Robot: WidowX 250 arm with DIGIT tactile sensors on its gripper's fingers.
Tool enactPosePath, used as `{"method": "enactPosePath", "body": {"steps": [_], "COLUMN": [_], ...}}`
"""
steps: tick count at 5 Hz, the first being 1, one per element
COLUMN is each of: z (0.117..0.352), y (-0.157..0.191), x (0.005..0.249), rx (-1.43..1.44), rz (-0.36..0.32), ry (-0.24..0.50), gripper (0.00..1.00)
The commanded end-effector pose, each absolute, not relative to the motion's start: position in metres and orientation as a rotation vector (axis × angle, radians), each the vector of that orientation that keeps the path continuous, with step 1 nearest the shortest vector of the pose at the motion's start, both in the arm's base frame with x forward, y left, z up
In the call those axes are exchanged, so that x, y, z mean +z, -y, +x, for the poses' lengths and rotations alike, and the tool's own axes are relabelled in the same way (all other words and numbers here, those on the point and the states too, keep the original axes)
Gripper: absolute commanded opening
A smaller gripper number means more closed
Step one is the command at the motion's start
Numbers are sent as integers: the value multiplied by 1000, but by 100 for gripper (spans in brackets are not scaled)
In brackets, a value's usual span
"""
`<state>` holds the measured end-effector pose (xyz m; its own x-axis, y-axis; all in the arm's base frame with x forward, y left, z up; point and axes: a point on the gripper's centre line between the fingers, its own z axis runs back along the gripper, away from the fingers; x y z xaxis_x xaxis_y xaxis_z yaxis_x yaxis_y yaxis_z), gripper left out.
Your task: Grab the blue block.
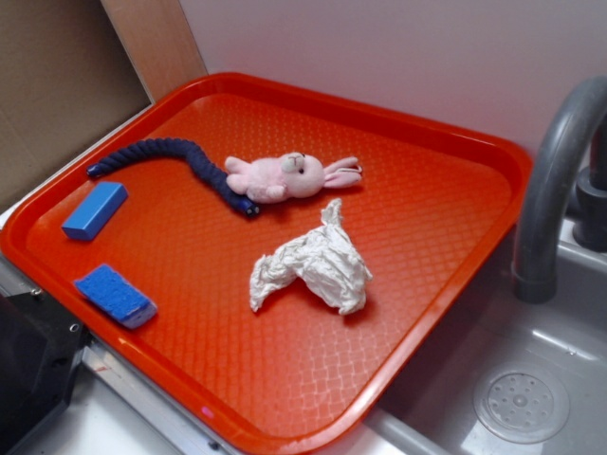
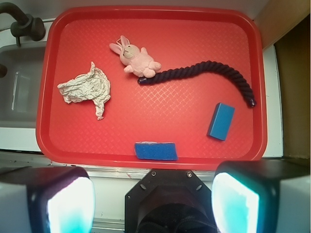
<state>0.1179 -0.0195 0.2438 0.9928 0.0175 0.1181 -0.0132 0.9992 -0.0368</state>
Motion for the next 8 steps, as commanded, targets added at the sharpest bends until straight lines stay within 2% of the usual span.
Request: {"method": "enactPosePath", "body": {"steps": [1, 2, 3, 4, 5, 6, 7, 8], "z": [118, 139, 149, 164, 169, 170, 165, 164], "y": [19, -11, -32, -66, -95, -107, -115, -113], "x": [244, 205, 182, 142, 110, 87, 63, 36], "rx": [15, 249, 325, 410, 482, 485, 470, 362], "rz": [-36, -51, -28, 43, 102, 119, 101, -48], "ry": [119, 82, 73, 55, 15, 11, -26, -69], "gripper": [100, 100, 100, 100, 100, 100, 100, 100]}}
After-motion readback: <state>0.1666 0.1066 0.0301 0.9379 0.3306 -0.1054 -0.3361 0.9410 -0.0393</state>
